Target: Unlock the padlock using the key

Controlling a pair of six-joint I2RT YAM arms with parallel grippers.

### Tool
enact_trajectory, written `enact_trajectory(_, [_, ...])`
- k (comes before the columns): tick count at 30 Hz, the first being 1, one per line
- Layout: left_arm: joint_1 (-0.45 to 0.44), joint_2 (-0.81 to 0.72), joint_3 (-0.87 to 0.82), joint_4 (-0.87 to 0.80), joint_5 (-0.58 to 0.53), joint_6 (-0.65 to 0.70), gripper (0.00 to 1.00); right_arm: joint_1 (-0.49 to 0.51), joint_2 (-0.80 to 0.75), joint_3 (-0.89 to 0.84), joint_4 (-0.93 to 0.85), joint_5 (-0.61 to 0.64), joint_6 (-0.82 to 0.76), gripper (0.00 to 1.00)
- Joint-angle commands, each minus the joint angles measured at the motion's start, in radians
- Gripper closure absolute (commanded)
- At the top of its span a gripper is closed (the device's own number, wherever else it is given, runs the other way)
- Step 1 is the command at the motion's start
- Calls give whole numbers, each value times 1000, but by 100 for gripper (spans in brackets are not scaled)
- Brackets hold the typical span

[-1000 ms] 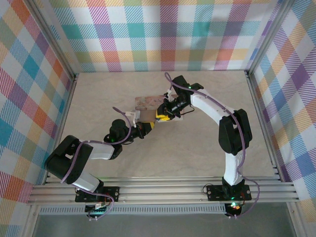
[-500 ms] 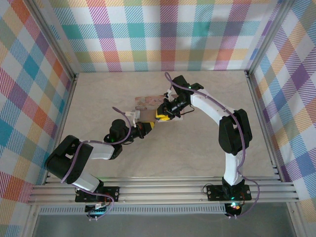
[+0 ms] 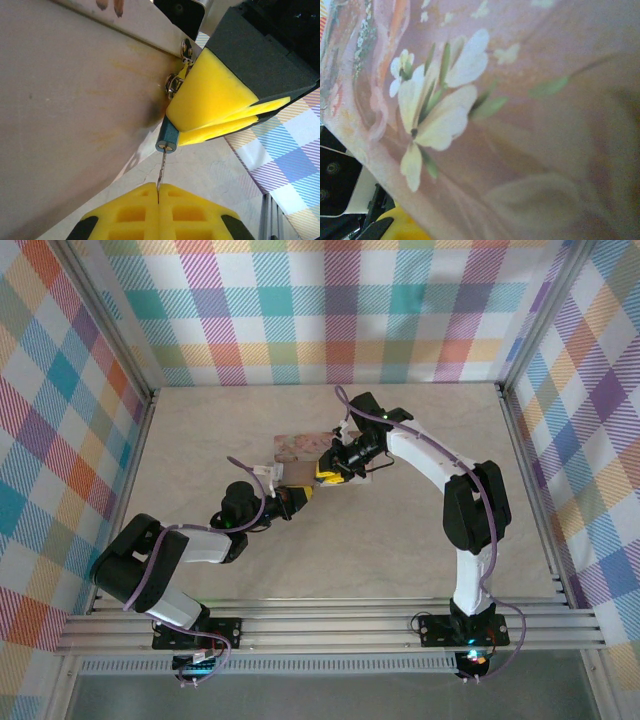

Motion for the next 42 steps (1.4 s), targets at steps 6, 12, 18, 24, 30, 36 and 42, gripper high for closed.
enact_trajectory(6, [-2,0,7,72,21,9,100,-4,-27,2,14,-65,11,100])
enact_trajectory(12, [-7,5,11,74,26,14,100,-4,-27,4,13,-68,13,100])
enact_trajectory(18, [-10,7,16,71,28,16,100,-5,-27,4,12,-69,14,100])
enact_trajectory(24, [-15,8,7,67,25,22,100,-5,-28,8,8,-69,12,100])
enact_trajectory(30, [-18,6,-3,68,21,30,100,-6,-28,11,0,-71,11,100])
enact_trajectory(36, [-25,0,-5,65,19,28,100,-6,-27,14,-1,-73,13,100])
enact_trajectory(42, [-39,-1,-20,74,-1,26,100,-6,-26,17,-4,-72,13,100])
